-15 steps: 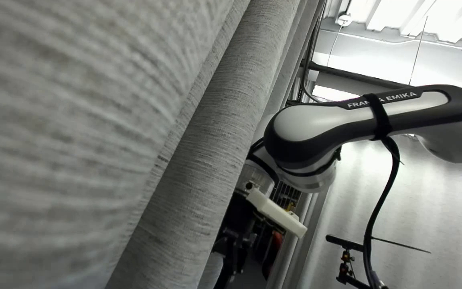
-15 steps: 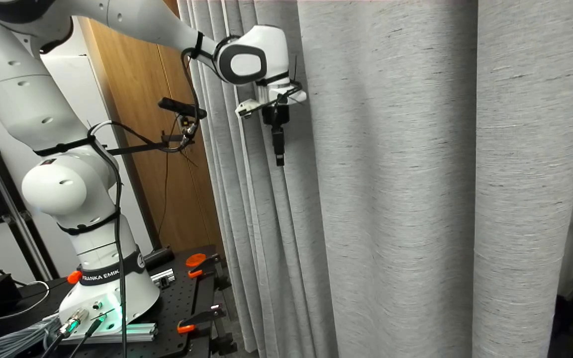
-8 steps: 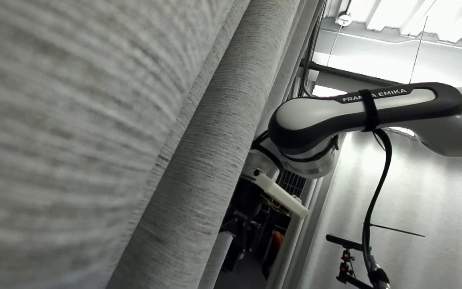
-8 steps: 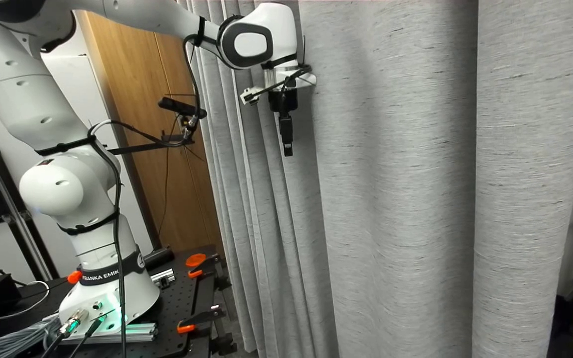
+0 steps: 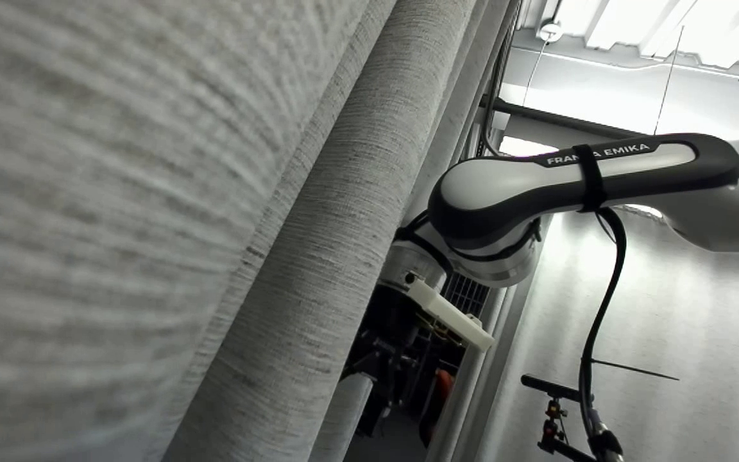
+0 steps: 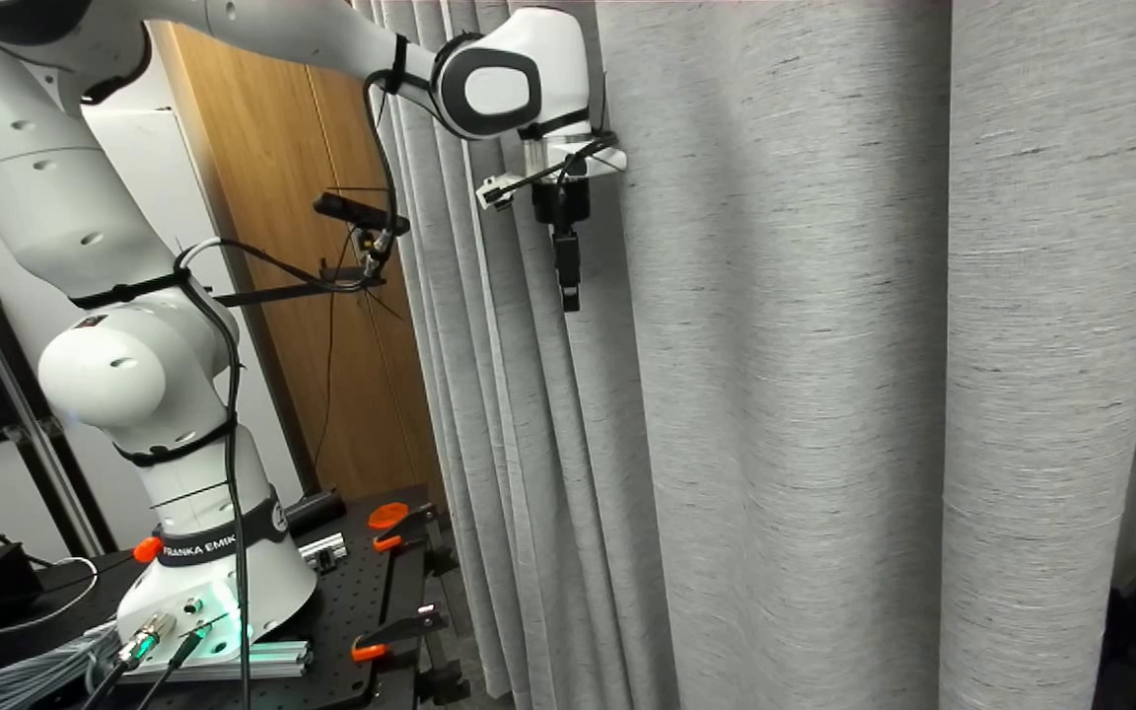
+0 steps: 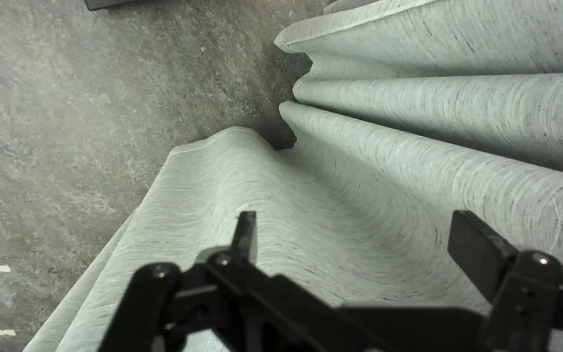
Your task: Open the curtains
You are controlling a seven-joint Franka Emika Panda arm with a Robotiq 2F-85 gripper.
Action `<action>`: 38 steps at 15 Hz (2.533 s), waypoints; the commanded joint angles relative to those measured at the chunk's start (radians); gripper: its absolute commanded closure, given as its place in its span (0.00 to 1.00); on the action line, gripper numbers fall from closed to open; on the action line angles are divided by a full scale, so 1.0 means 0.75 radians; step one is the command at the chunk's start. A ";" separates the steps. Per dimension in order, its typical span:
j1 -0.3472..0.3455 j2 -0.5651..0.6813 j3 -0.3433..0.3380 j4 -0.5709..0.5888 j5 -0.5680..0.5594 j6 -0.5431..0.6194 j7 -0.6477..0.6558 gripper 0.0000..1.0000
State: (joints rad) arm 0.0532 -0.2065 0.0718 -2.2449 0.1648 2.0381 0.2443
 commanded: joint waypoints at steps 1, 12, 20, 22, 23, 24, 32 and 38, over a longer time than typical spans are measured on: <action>-0.006 -0.003 0.007 -0.004 -0.005 0.020 0.041 0.00; 0.000 -0.001 0.036 -0.001 0.026 0.083 0.208 0.00; 0.000 0.000 0.037 -0.004 0.026 0.083 0.209 0.00; 0.000 0.000 0.037 -0.004 0.026 0.083 0.209 0.00; 0.000 0.000 0.037 -0.004 0.026 0.083 0.209 0.00; -0.006 0.002 0.030 -0.003 0.025 0.087 0.206 0.00; -0.128 0.022 -0.084 0.106 -0.070 0.045 0.200 0.00; -0.252 0.105 -0.215 0.307 -0.139 0.017 0.180 0.00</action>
State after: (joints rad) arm -0.0980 -0.1862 -0.0527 -2.1259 0.0850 2.0967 0.3926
